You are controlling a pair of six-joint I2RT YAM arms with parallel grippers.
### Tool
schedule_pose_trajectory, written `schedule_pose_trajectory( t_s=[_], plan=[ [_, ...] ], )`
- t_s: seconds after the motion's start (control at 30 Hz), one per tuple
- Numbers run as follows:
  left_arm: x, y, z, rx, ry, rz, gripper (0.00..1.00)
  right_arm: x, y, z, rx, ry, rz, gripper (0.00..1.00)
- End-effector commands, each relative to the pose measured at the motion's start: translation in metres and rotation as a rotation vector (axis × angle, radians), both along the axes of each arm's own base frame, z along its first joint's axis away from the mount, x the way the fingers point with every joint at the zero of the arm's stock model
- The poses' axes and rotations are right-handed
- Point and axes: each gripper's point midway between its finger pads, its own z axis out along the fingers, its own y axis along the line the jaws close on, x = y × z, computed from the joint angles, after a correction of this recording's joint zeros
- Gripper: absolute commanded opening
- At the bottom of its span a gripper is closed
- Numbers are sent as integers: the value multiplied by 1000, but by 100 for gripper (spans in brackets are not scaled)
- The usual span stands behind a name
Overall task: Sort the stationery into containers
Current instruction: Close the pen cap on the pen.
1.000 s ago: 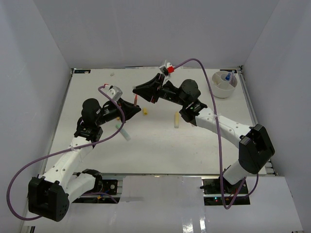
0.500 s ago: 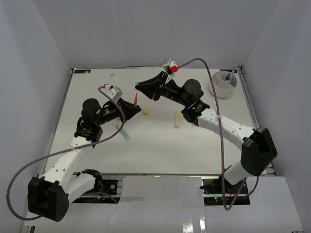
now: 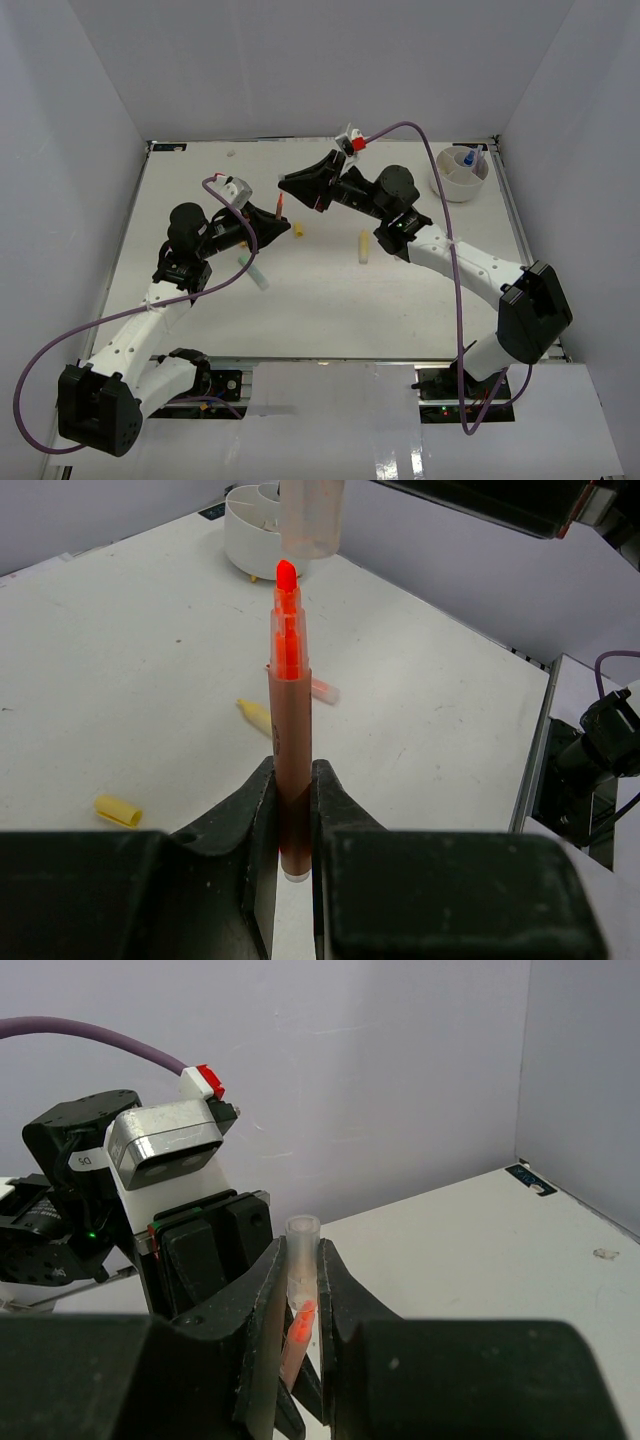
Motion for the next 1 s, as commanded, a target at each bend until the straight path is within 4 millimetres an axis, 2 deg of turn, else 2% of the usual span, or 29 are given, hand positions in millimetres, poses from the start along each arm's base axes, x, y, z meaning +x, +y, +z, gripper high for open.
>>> schedule_pose_trajectory(
  t_s=[0.0,0.47,0.7,0.97],
  plan=[
    [-4,1,11,-9,-48,-4,6,-5,1,9,34,-24,23,8],
    [-8,0,15,-13,-69,-13,6,-4,4,-3,20,1,32,8],
    [-9,1,19,-37,-82,-9,6,-12,4,-9,28,34,71,8],
    [-14,-2,48,-136,-183,-28,6,-24,7,-17,32,60,116,8]
  ],
)
